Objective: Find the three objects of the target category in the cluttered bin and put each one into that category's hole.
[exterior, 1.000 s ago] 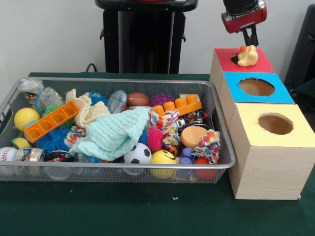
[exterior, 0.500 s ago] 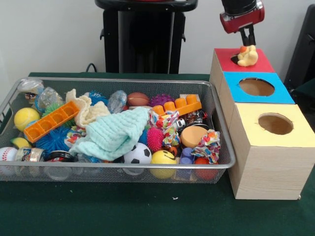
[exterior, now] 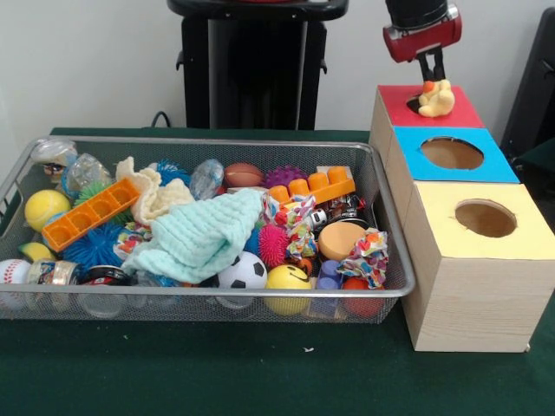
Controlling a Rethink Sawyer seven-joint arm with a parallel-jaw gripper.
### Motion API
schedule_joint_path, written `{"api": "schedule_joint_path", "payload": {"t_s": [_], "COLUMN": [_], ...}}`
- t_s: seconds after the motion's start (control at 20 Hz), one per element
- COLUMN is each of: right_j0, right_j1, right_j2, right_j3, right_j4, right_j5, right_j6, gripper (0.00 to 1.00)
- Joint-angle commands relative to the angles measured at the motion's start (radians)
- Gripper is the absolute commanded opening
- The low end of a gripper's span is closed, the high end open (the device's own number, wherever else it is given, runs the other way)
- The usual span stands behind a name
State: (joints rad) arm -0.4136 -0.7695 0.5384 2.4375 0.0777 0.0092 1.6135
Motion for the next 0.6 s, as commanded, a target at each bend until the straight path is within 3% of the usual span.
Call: {"api": "schedule_joint_path", "payload": {"t_s": [0.05, 0.35, 0.6], "right_j0": [-0.004, -0.043, -0.038], "right_j1": [0.019, 0.021, 0.019], "right_j2": [-0.029, 0.029, 0.029], "right_j3": [-0.142, -0.124, -0.131], "right_j4": [-0.003, 0.029, 0.032], "right_j5": [-0.073, 0.009, 0.04], "right_j6": [0.174, 0.182, 0.168], "gripper": [0.0, 0.0, 0.0]}}
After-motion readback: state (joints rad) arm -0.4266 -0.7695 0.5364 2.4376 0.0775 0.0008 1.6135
